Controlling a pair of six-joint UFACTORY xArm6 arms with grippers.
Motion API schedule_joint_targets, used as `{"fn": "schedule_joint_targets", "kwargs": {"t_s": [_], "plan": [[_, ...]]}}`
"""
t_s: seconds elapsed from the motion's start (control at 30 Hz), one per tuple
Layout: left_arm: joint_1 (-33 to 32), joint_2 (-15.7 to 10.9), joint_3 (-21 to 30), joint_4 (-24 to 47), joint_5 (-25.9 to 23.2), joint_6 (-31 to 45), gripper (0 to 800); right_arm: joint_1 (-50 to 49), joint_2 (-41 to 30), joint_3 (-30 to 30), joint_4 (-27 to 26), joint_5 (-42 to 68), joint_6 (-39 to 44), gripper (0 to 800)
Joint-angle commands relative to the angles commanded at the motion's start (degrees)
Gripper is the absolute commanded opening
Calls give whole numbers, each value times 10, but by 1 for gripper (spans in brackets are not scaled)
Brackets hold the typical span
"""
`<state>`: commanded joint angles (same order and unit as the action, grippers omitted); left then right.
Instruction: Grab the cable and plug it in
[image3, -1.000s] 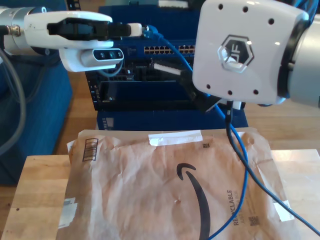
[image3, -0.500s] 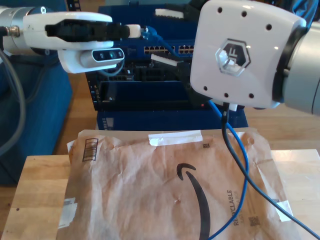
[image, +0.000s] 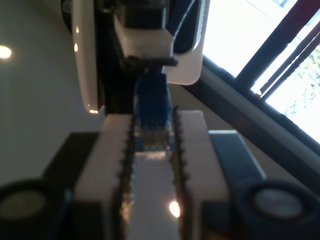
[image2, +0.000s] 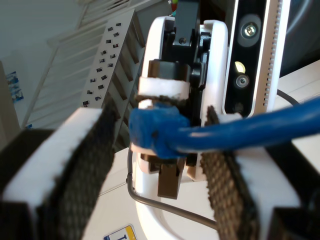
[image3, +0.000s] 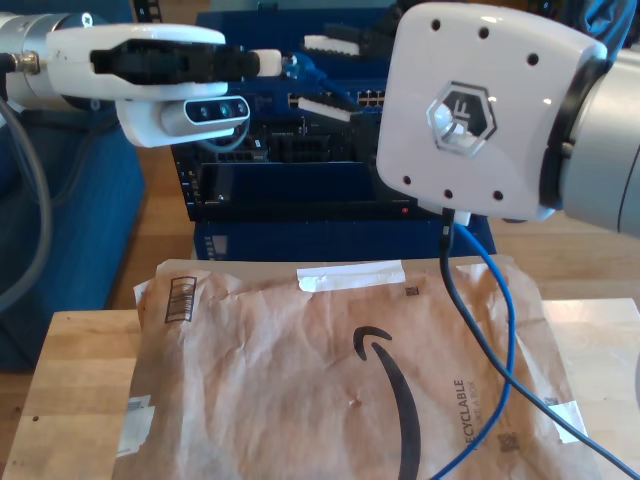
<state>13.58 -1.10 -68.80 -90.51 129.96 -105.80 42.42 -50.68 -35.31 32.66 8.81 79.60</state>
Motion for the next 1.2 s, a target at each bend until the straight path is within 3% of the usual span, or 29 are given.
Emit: {"fn": "schedule_joint_targets", "kwargs": {"t_s": [0.37, 0.47, 0.57, 0.6, 0.63, 0.67, 0.73, 0.8, 0.97, 1.1, 1.2], "plan": [[0, 0, 1, 0, 2, 2, 8, 0, 0, 0, 1, 0, 1, 193], [0, 0, 1, 0, 3, 2, 8, 0, 0, 0, 5, -1, 2, 58], [0, 0, 1, 0, 9, 1, 47, 0, 0, 0, 9, 0, 2, 16], [0, 0, 1, 0, 11, 0, 123, 0, 0, 0, 9, 0, 2, 11], [0, 0, 1, 0, 14, -1, 270, 0, 0, 0, 9, 0, 2, 8], [0, 0, 2, 0, 18, 0, 349, 0, 0, 0, 9, 0, 2, 4], [0, 0, 1, 0, 22, -1, 633, 0, 0, 0, 9, 0, 2, 4], [1, 0, 1, 0, 20, -3, 646, 0, 0, 1, 9, 0, 3, 4], [4, -12, -5, 3, 12, -5, 791, -2, 9, 1, 7, 2, 43, 3], [67, -13, -6, 26, -81, -1, 792, -9, 26, 1, 4, 4, 43, 2], [91, -13, -19, 127, -125, 3, 794, -26, 40, 2, 3, 1, 44, 2]]}}
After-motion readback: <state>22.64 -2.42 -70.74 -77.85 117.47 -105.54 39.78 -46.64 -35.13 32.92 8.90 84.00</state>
